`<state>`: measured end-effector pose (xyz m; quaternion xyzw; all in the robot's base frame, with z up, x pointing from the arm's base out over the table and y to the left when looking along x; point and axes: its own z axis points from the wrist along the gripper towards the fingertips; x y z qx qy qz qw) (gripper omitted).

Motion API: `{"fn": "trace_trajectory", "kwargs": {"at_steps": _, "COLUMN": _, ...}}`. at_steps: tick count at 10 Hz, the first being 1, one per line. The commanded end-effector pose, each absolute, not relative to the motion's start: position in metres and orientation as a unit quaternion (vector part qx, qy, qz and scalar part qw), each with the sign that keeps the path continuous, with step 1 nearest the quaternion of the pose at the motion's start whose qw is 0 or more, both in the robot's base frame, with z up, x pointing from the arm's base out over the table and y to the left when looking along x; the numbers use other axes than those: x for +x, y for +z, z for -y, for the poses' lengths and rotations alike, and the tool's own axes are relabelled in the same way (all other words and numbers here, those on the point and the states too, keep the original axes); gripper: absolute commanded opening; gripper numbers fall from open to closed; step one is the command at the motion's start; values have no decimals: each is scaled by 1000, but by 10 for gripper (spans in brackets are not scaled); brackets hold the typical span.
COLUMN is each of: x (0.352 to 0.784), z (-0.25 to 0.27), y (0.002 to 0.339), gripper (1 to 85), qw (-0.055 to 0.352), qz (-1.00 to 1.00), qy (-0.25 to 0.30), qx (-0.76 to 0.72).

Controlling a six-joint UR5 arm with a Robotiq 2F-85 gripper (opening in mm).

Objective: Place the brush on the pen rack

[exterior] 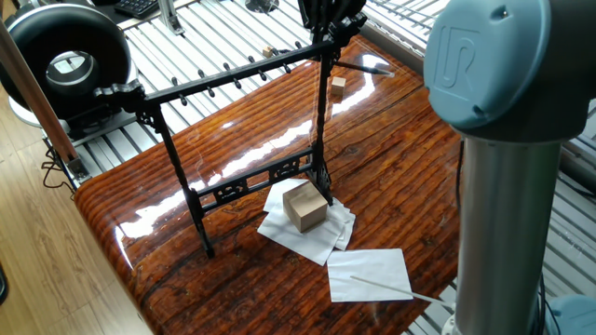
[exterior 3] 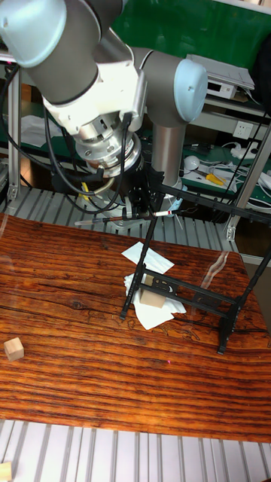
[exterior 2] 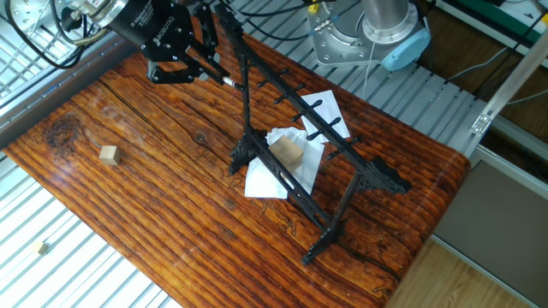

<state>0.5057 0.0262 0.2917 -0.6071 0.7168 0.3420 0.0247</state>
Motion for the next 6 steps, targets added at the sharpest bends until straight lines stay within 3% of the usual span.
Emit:
{"fn": "trace_trajectory", "kwargs": {"at_steps": 1, "x": 506, "z": -30, "y": 298, "gripper": 10, "qw": 27, "qz": -717, "qy": 346, "qx": -605}}
{"fn": "trace_trajectory", "kwargs": {"at_steps": 6, "x": 503, "z": -29, "y": 303, "gripper": 10, "qw": 21, "qz": -721, "qy": 345, "qx": -601}}
